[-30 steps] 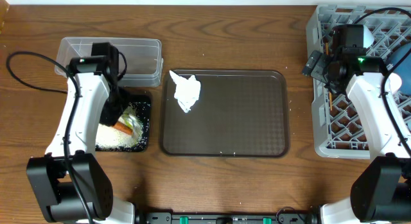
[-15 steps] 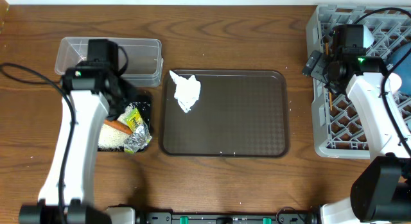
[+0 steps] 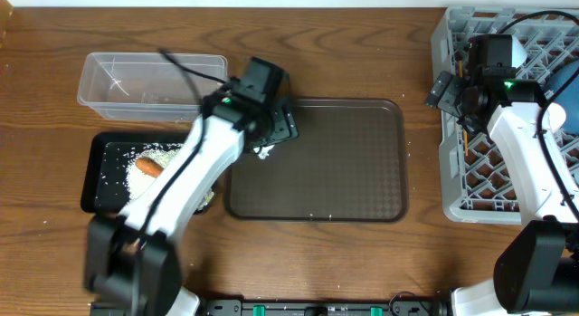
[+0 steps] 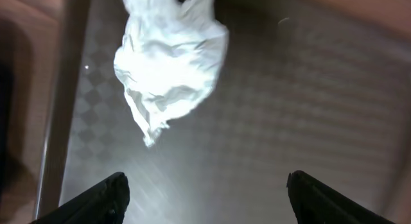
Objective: Sort waste into correct bins and load items into the dishwasher rack
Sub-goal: 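Reach the left gripper to the white tissue and grasp it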
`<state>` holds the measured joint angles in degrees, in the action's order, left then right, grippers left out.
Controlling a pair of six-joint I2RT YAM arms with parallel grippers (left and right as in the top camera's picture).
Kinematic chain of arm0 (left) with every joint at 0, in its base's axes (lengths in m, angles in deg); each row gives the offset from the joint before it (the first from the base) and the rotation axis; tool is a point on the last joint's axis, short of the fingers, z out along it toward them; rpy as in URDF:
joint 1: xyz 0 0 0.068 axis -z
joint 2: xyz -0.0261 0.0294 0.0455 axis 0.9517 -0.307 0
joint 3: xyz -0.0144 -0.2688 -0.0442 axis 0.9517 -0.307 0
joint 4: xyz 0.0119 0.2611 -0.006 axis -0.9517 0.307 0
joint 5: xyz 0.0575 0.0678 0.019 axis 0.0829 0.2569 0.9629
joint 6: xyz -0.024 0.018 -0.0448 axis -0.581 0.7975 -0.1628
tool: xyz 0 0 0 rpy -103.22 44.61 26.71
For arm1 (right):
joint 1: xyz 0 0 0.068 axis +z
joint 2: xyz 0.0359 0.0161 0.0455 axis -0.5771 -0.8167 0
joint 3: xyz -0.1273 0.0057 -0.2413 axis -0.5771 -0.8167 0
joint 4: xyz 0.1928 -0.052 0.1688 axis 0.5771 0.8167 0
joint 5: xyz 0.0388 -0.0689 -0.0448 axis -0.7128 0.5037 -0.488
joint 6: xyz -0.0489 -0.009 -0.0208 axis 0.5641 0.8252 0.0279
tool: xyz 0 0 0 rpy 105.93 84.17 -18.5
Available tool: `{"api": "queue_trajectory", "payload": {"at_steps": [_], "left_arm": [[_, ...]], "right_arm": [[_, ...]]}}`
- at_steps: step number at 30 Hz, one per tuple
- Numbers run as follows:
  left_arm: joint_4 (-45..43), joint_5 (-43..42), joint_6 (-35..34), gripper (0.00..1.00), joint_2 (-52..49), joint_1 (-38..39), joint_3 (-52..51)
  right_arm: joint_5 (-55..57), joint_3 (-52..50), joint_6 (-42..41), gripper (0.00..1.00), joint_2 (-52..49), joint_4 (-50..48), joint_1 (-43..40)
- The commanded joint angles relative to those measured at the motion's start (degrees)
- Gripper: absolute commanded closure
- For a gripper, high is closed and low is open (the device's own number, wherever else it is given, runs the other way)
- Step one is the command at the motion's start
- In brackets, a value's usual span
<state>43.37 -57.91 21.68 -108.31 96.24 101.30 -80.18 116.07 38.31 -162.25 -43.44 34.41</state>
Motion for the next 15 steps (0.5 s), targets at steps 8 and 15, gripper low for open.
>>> {"api": "queue_trajectory", "payload": {"at_steps": [8,15], "left_arm": [[-2.3,2.0,2.3,0.18,-11.6,-0.7,0.3],[-3.1,7.2,-0.3,0.18,-14.9,-0.7,0.3]], "right_arm": [[0.8,-0.1,-0.8,0.01,0.0,0.1,-0.1],[0.8,-0.1,-0.8,0.01,0.0,0.1,-0.1]]}}
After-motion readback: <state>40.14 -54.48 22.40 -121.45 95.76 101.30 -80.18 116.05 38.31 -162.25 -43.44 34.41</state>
